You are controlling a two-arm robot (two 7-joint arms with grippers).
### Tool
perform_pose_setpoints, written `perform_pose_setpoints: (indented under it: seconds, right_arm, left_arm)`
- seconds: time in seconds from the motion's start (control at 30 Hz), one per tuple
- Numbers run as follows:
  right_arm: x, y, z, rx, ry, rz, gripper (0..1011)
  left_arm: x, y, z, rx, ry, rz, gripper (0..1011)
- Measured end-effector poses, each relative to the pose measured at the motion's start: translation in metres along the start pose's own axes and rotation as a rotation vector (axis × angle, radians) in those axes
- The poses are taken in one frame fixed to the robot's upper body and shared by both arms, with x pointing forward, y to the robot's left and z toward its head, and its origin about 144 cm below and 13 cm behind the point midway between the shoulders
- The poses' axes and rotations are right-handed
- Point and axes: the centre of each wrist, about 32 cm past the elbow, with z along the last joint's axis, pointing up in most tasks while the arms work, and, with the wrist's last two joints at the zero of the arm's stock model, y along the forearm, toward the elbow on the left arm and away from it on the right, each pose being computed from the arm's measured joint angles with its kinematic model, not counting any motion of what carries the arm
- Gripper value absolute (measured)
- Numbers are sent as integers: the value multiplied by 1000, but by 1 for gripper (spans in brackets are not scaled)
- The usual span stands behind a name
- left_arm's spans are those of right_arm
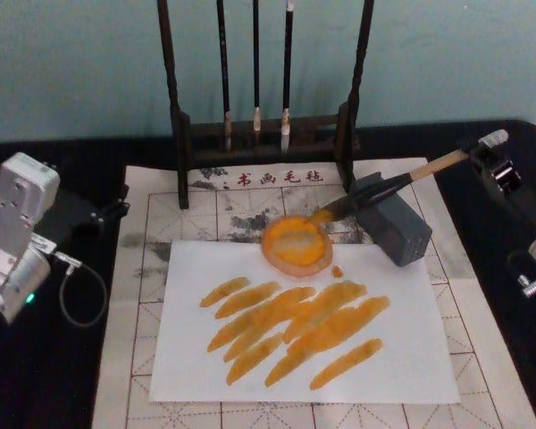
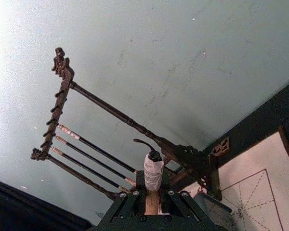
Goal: Pick up the brush from the inkstone, write on the paper, then place the brush back to its original position.
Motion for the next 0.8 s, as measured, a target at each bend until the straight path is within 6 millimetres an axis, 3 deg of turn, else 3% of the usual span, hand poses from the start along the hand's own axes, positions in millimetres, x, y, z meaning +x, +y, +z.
perform_pose_setpoints:
  seconds: [0.8]
  right_arm:
    - [-6, -18, 11, -58, -75, 0, 184]
  left_arm:
    - [0, 0, 0, 0, 0, 0, 1001]
